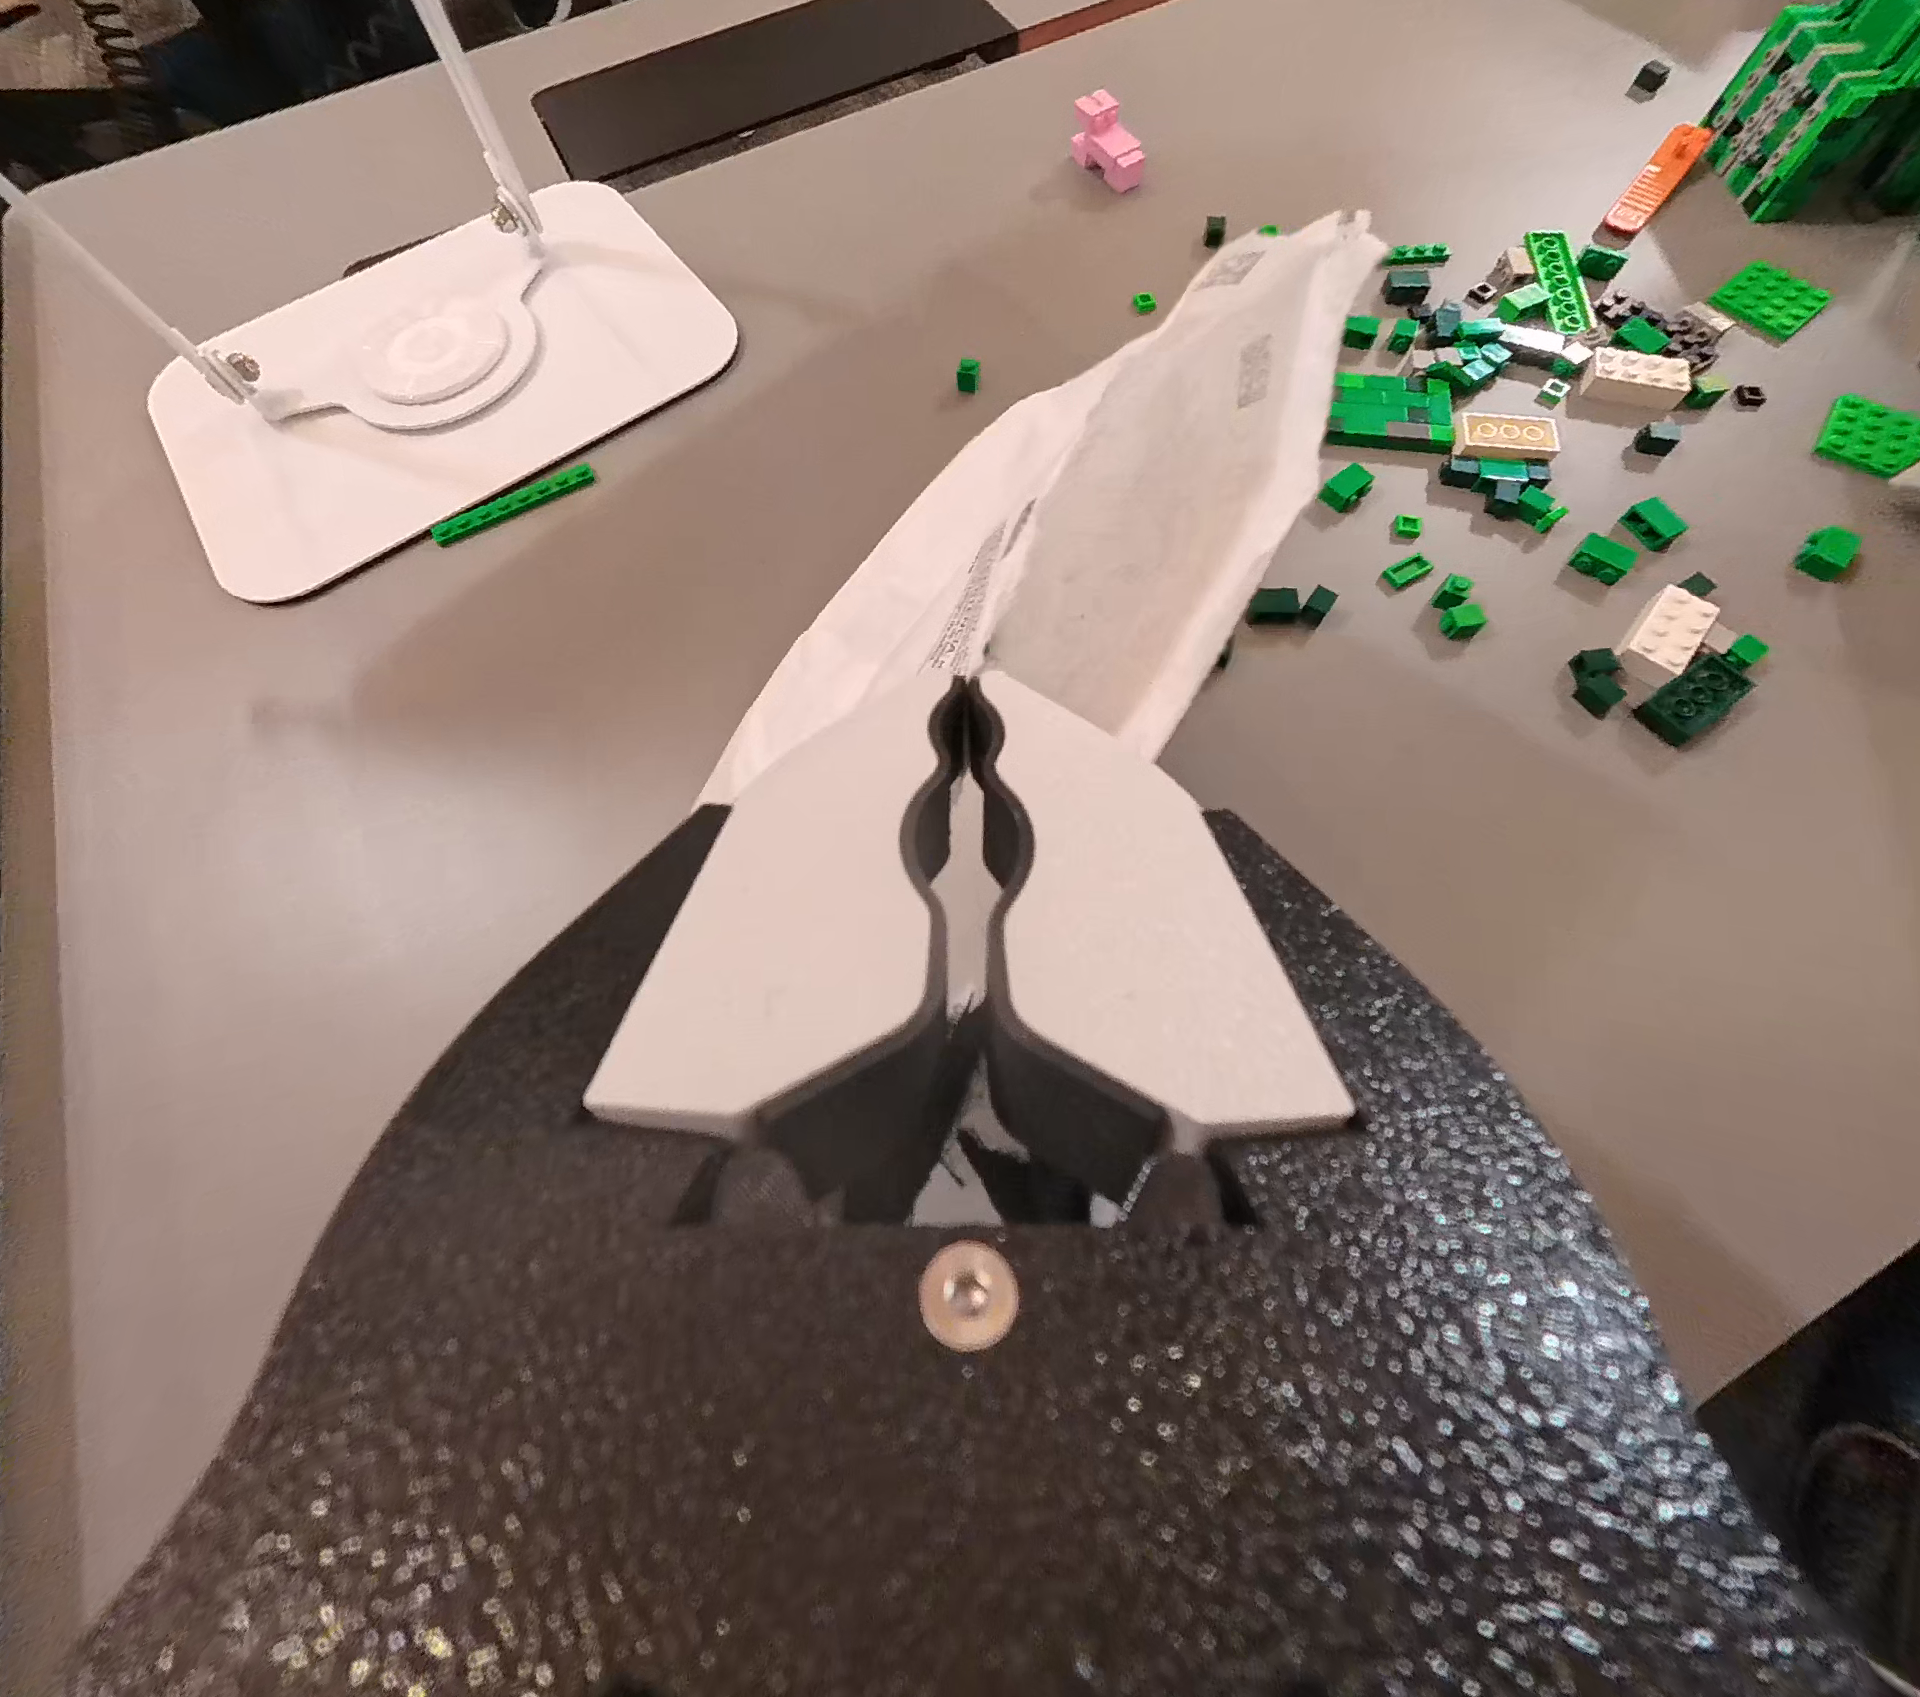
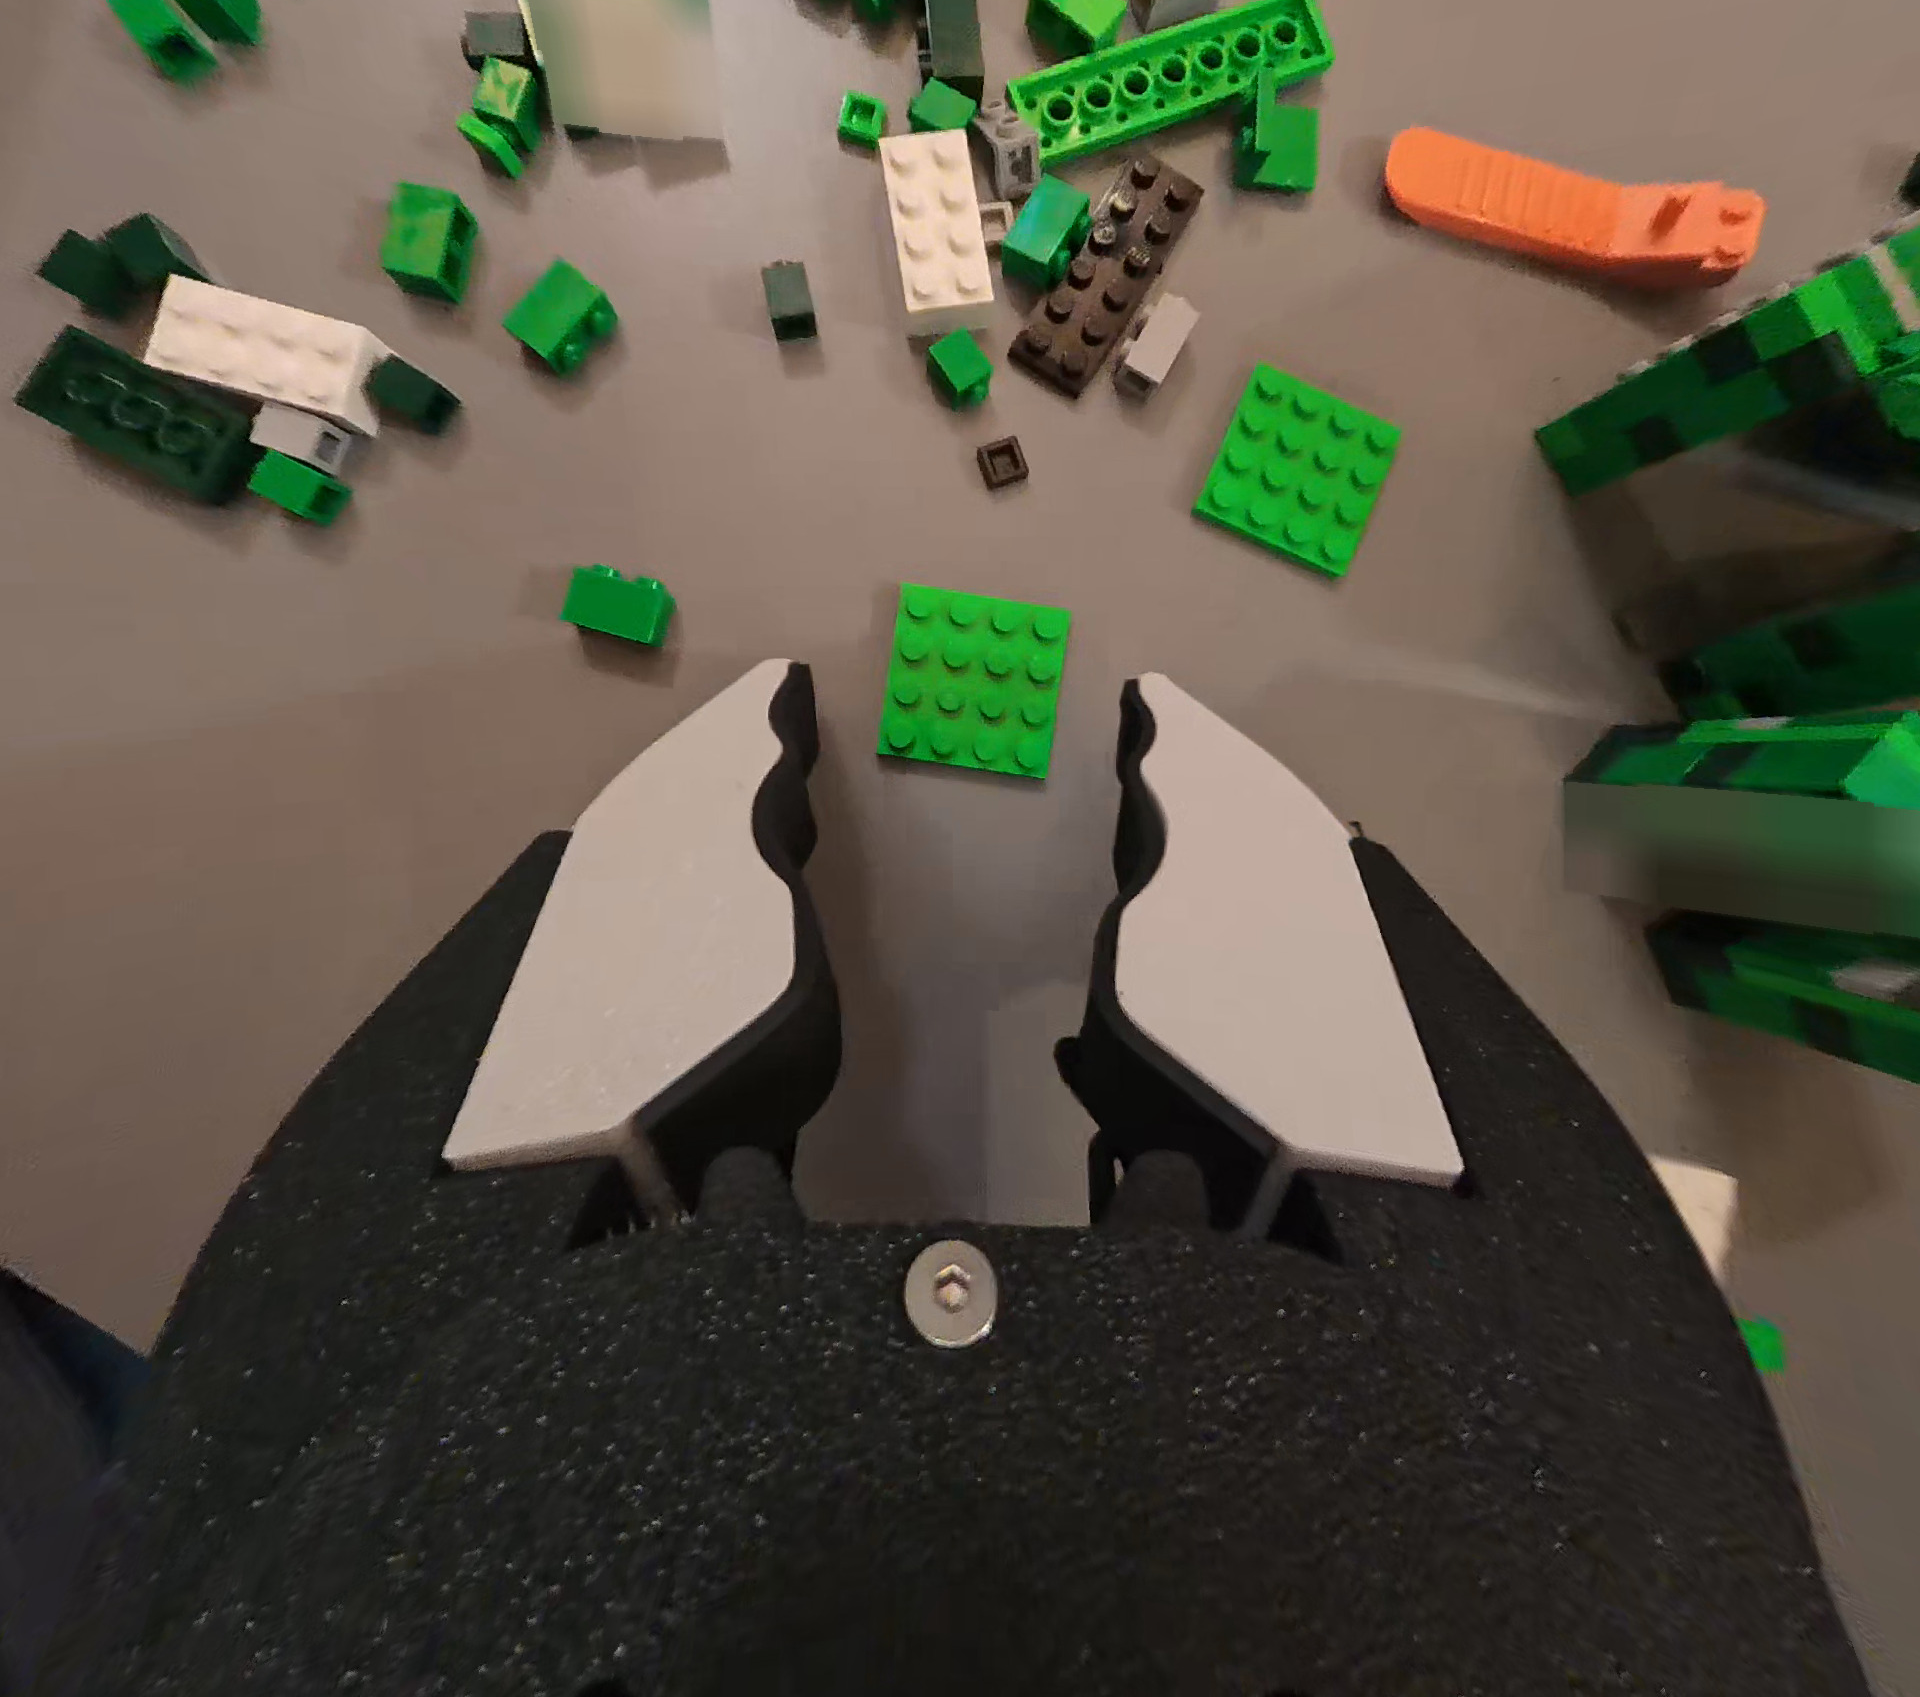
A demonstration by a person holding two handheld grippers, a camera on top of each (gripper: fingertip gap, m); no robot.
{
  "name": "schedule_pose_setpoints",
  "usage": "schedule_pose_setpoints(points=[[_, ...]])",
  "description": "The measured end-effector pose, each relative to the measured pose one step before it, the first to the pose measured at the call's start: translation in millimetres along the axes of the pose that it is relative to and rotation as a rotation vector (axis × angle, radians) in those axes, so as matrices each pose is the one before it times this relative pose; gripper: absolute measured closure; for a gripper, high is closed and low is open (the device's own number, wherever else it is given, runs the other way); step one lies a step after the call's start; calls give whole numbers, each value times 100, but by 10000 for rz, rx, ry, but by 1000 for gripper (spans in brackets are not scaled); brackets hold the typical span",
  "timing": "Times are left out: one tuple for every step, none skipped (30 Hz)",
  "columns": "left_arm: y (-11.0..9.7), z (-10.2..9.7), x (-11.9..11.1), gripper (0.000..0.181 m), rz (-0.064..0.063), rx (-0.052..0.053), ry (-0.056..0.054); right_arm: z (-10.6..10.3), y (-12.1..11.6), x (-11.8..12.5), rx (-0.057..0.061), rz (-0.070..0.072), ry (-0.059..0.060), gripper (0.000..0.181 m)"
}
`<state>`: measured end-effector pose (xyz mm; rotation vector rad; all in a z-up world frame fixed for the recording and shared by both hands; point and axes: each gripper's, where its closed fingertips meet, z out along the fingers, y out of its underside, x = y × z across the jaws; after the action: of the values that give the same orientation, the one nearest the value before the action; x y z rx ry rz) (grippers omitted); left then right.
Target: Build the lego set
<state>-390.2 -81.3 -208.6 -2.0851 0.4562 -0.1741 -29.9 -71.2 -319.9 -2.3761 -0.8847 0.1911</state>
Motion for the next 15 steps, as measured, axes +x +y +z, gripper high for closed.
schedule_pose_setpoints(points=[[-7,41,100,181,26,-14,26,310,258,-12,-162,175,-124,126],[-39,13,123,181,20,1,33,222,127,59,-110,123,-72,127],[-70,-23,123,181,22,21,30,18,-93,-39,11,108,-113,133],[-87,-39,105,181,29,25,18,46,41,-102,-88,-30,-100,141],[-77,-29,102,181,25,20,16,-7,-17,16,-59,-123,23,149],[-68,-13,110,181,17,13,24,34,-49,-57,-44,-82,-9,149],[-51,22,139,181,17,8,37,48,-94,-132,-12,-60,-94,149],[-31,68,153,181,26,-8,43,74,-160,-99,21,-83,-64,149],[10,86,174,181,37,-30,46,65,-378,-269,138,-112,-114,149],[3,112,158,181,35,-28,33,-97,-832,-532,354,-131,-152,149],[-13,102,132,181,31,-15,22,-296,-1466,-913,609,-182,-211,149],[-9,111,141,181,24,-15,18,-356,-2047,-1299,805,-343,-292,149],[-2,130,135,181,28,-23,15,-256,-2515,-1600,904,-522,-350,149],[9,118,130,181,31,-29,9,12,-2713,-1819,846,-653,-390,149],[-5,123,135,181,34,-30,12,319,-2791,-1860,761,-836,-368,149]])
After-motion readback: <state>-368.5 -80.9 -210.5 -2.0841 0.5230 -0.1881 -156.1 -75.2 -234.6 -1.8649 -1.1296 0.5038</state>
